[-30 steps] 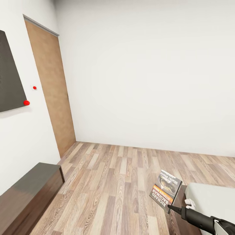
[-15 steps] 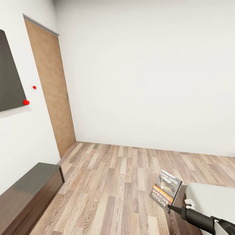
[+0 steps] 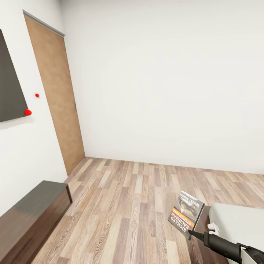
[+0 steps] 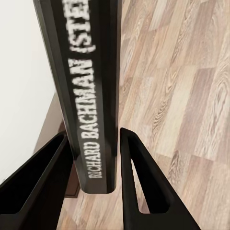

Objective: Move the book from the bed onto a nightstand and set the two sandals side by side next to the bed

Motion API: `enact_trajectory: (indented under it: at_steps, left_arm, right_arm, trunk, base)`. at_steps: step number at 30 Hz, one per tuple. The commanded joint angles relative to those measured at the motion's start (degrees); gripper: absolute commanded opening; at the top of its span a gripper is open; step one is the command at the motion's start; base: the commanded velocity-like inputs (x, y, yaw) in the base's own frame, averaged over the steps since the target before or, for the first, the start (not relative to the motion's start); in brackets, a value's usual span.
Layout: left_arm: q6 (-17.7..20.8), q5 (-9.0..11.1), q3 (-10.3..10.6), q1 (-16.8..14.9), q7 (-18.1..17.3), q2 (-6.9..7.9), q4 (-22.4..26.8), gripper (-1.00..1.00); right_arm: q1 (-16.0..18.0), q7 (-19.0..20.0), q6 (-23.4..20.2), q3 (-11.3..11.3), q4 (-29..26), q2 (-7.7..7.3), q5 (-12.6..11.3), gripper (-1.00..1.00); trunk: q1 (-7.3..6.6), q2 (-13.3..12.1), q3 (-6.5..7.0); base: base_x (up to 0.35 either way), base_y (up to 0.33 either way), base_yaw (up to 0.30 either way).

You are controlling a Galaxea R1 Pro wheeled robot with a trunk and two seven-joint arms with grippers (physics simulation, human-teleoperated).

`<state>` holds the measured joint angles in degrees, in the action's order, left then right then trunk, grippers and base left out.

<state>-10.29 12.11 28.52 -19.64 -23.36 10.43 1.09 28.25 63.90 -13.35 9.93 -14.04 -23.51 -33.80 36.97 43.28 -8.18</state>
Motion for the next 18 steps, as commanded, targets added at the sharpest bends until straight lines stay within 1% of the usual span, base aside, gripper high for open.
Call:
enact_trajectory:
  at_steps: [1, 18]
  left_arm:
    - [-0.2, 0.5, 0.5, 0.0, -0.2, 0.0, 0.0, 1.0]
    - [-0.2, 0.5, 0.5, 0.0, -0.2, -0.05, 0.0, 1.0]
  right_arm:
    - [0.1, 0.1, -0.5, 0.3, 0.0, -0.05, -0.7, -1.0]
    - [0.1, 0.1, -0.5, 0.3, 0.0, -0.04, -0.7, -1.0]
  trunk:
    - [0.24, 0.5, -0.37]
    - [3.97, 7.3, -4.95]
  base:
    - [0.0, 0.0, 0.0]
    - [0.0, 0.0, 0.0]
